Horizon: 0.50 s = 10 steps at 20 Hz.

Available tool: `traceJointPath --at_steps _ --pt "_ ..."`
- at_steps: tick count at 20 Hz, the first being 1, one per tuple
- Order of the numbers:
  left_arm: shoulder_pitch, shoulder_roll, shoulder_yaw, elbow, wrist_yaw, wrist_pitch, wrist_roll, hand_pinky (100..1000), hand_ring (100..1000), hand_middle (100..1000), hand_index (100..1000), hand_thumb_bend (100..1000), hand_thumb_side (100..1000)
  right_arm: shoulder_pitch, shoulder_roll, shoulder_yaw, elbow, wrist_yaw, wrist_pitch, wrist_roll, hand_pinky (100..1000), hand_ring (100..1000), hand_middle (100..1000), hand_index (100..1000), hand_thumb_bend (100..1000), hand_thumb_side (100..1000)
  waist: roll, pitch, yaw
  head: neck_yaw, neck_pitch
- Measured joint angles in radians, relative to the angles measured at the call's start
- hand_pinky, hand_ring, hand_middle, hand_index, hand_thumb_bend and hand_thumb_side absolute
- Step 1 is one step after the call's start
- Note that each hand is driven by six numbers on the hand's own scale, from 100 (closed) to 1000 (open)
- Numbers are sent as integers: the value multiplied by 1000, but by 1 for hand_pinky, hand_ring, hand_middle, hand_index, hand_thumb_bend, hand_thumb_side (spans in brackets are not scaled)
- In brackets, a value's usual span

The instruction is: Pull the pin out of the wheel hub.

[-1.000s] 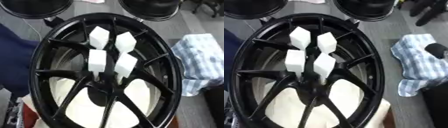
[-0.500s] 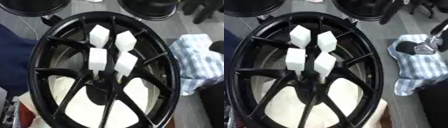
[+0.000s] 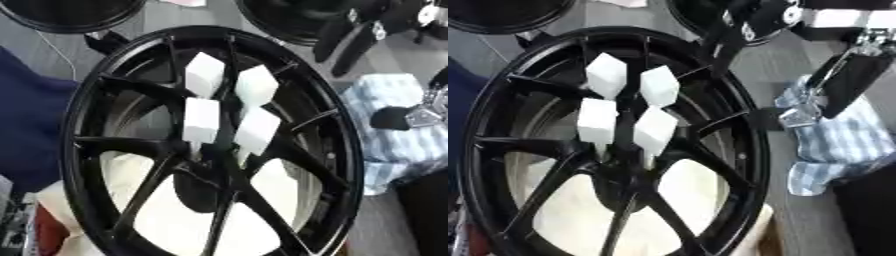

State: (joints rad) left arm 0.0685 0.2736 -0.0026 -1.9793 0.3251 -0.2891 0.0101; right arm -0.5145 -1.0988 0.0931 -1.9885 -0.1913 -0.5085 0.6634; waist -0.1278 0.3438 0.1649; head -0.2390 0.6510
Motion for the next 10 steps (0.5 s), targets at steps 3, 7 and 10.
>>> traceJointPath --at_steps 3,7,10 --pt "-6 0 0 0 1 6 -1 839 642 638 750 100 781 -2 16 8 4 14 24 -2 830 795 750 751 444 278 -6 2 9 -10 -11" --pt "-8 0 -1 0 1 8 -1 840 642 638 750 100 781 -27 38 17 42 38 58 -21 825 790 745 764 467 234 -10 6 17 -24 -12" --pt "-12 0 -5 0 1 10 -2 840 642 638 750 100 782 -53 60 30 85 70 82 -37 824 789 745 768 465 210 -11 12 23 -36 -10"
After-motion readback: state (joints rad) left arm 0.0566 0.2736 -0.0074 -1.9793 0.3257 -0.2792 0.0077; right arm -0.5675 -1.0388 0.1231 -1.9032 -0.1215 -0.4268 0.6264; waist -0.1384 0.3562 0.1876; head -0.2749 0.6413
